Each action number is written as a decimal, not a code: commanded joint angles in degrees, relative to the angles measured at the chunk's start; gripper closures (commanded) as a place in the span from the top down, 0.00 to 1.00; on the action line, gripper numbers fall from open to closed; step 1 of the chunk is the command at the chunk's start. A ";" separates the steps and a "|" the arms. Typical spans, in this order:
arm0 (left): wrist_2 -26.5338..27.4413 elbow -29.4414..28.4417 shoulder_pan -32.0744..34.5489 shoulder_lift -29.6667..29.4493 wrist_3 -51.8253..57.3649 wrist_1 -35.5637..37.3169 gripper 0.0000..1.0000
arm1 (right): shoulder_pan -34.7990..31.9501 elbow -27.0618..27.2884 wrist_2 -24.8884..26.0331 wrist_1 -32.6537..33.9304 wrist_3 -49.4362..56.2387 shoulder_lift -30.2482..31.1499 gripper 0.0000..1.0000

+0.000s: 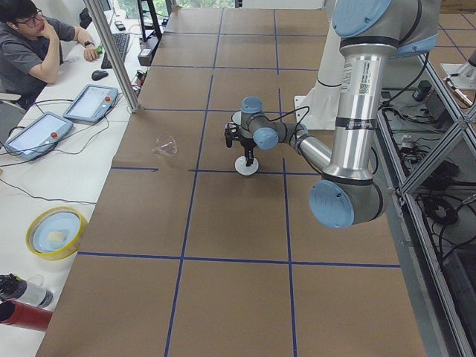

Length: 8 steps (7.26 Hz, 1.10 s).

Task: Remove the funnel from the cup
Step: 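Lower the left gripper and grasp the white lid by its knob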

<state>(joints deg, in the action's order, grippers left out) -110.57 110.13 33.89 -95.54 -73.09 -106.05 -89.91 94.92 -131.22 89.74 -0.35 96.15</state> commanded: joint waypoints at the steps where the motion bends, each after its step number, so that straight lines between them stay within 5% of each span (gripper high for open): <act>1: 0.00 0.26 0.30 0.00 -0.03 0.05 0.00 | 0.00 0.00 0.00 0.00 0.00 0.00 1.00; 6: -0.17 13.40 3.01 -0.52 -0.03 12.14 0.00 | 0.00 0.00 0.00 0.00 0.00 0.00 1.00; 8: -0.26 18.18 3.02 -8.46 -4.82 22.84 0.00 | 0.00 0.00 0.00 0.00 0.00 0.00 1.00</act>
<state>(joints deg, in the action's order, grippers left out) -110.78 125.82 36.79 -98.60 -74.62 -89.79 -89.91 94.92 -131.22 89.74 -0.35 96.15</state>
